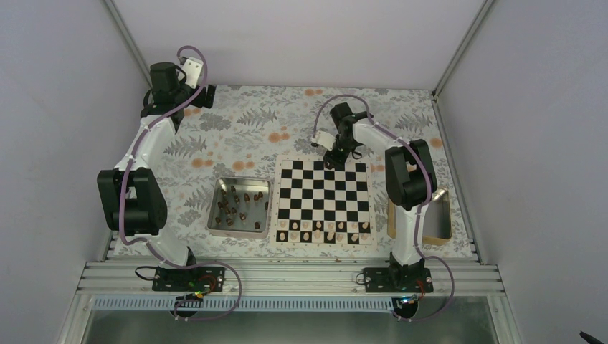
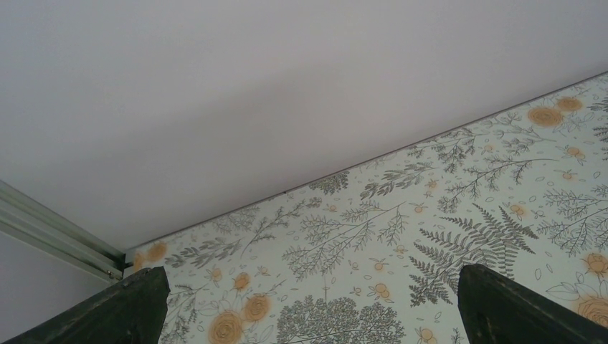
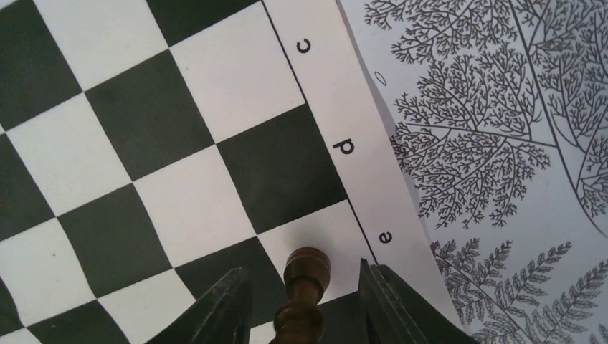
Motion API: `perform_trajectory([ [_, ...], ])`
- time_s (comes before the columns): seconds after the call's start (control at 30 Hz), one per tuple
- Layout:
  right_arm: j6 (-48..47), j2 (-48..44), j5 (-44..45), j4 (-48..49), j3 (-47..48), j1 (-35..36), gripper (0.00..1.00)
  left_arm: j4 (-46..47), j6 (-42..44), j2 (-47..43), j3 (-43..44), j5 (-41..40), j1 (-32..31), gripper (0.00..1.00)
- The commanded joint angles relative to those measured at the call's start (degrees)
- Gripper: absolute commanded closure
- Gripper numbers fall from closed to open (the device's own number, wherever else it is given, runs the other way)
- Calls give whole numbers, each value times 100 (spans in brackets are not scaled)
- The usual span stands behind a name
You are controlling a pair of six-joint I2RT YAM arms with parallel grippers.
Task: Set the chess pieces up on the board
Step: Place the chess piece on the chessboard.
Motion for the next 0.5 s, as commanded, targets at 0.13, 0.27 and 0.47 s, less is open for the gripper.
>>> perform_trajectory([
  [0.13,10,-471,9,-175,247,35,53,29,77,46,93,81,23,0],
  [0.27,-35,-575,110,-548,861,226,51,29,74,16,94,78,23,0],
  [0.47,-187,-313,226,-1139,2079,1346,49,16,74,-6,125,86,24,0],
])
